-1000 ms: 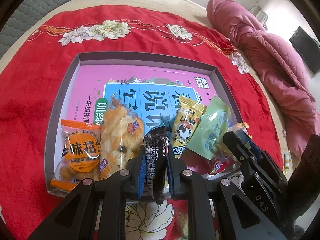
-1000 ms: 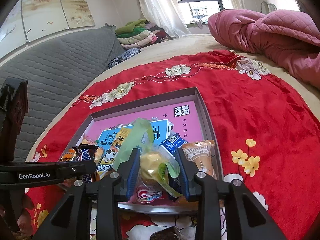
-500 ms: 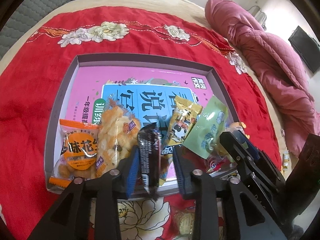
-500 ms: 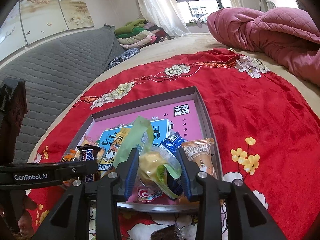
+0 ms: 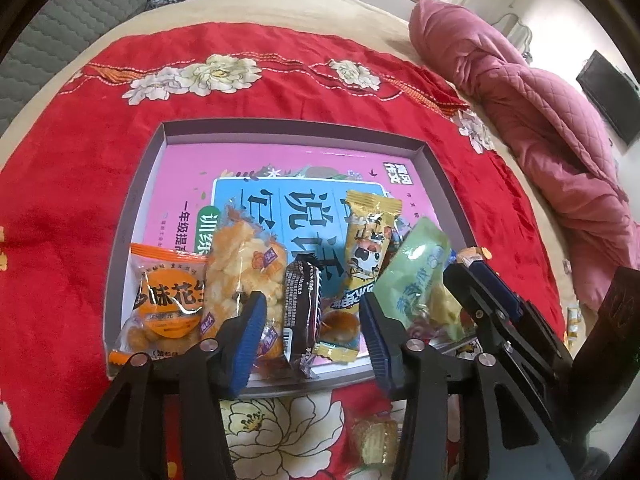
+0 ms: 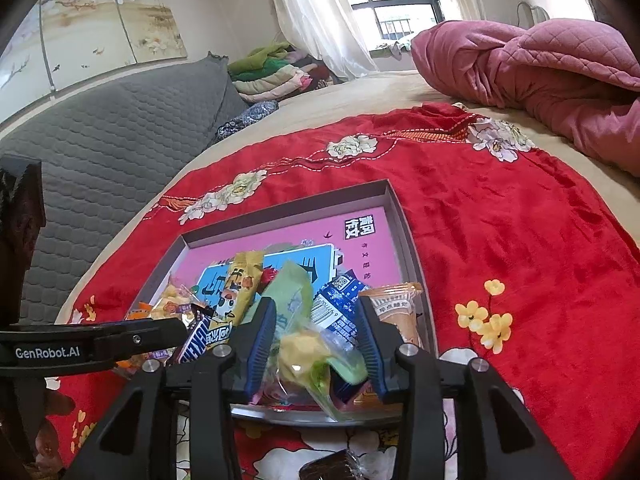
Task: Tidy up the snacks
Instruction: 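Release Snickers bar into box with left tool while right tool releases green packet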
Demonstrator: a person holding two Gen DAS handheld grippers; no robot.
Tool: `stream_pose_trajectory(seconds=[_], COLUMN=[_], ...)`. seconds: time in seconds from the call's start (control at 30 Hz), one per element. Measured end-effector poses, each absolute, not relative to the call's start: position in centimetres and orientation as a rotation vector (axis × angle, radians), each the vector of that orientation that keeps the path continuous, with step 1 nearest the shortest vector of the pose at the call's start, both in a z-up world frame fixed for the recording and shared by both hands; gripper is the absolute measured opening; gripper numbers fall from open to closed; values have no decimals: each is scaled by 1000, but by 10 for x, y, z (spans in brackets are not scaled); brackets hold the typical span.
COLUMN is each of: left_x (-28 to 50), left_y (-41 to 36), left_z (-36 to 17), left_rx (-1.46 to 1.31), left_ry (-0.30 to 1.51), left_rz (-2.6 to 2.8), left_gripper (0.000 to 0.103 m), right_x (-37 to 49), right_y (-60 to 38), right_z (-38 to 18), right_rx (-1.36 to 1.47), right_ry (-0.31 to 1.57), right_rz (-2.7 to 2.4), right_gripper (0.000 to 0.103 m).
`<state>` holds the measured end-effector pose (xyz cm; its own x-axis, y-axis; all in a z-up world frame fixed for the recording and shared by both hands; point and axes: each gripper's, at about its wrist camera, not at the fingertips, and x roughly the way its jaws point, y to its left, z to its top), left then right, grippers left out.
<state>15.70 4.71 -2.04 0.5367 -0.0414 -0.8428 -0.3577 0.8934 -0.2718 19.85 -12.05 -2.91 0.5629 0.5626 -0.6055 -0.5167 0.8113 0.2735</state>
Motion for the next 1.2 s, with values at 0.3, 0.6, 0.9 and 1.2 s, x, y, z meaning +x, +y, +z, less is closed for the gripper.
stream_pose_trajectory(seconds=[0.3,0.6,0.9,1.2], left_x=[154,147,141,129], left_y=[45,45,41,33], left_z=[-16,-10,-1,10], left_rx=[-427,-425,-426,-417], left_ry=[987,978,973,969], left_rz=[201,209,192,155], left_gripper=[57,59,62,64], right_x=[195,192,184,172], right_y=[-123,-128,-137,-149], right_z=[-25,-20,-11,1], right_rx=[53,60,66,82], right_ry=[719,701,674,652], right_rz=[628,620,616,607], right_gripper=[53,58,66,71])
